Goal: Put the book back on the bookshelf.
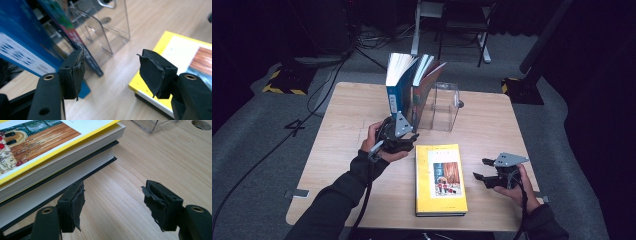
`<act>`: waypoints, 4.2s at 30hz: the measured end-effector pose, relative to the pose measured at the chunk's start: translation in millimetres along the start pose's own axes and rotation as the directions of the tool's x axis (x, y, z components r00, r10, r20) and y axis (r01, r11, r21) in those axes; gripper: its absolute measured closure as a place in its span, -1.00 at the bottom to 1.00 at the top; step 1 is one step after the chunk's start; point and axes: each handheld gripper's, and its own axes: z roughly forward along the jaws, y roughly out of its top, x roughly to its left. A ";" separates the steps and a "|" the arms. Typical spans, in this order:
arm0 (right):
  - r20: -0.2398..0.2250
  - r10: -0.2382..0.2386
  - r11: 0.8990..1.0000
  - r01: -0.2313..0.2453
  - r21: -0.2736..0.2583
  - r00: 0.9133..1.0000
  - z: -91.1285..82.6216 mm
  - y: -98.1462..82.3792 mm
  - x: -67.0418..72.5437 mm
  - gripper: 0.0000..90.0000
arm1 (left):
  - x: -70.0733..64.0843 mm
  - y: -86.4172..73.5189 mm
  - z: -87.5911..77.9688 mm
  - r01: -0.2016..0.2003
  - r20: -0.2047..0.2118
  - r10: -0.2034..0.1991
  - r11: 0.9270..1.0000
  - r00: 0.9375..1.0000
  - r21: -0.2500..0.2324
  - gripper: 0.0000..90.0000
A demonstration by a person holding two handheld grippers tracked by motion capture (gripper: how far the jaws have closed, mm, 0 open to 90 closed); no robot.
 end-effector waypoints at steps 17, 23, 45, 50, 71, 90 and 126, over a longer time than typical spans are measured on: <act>-0.031 -0.051 0.999 0.051 0.005 0.998 -3.5 5.7 12.7 -0.28 | -25.7 -58.5 1.0 -0.114 0.105 0.105 0.990 0.989 0.085 -0.22; -0.071 -0.050 0.999 0.048 -0.023 0.996 -11.1 13.6 21.1 -0.29 | -33.0 -80.3 4.8 -0.109 0.142 0.091 0.986 0.986 0.123 -0.29; -0.191 -0.088 0.996 0.089 -0.002 0.978 -8.8 29.8 61.4 -0.44 | -67.3 -135.1 -11.3 -0.099 0.307 0.038 0.977 0.951 0.186 -0.43; -0.258 -0.078 0.995 0.090 0.037 0.963 -3.5 29.0 66.7 -0.42 | -79.8 -138.9 -11.7 -0.089 0.335 0.021 0.978 0.942 0.187 -0.43; -0.378 0.021 0.991 0.031 0.132 0.925 14.9 28.4 54.4 -0.67 | -81.7 -137.8 4.7 -0.033 0.405 -0.032 0.988 0.914 0.152 -0.59; -0.358 -0.049 0.997 0.069 0.044 0.933 14.5 67.9 45.9 -0.51 | -77.7 -135.8 8.5 -0.028 0.406 -0.035 0.988 0.913 0.149 -0.51; -0.382 -0.034 0.975 0.114 0.190 0.923 37.4 59.2 36.8 -0.66 | -7.6 -101.5 74.3 0.179 0.268 -0.220 0.970 0.938 0.167 -0.41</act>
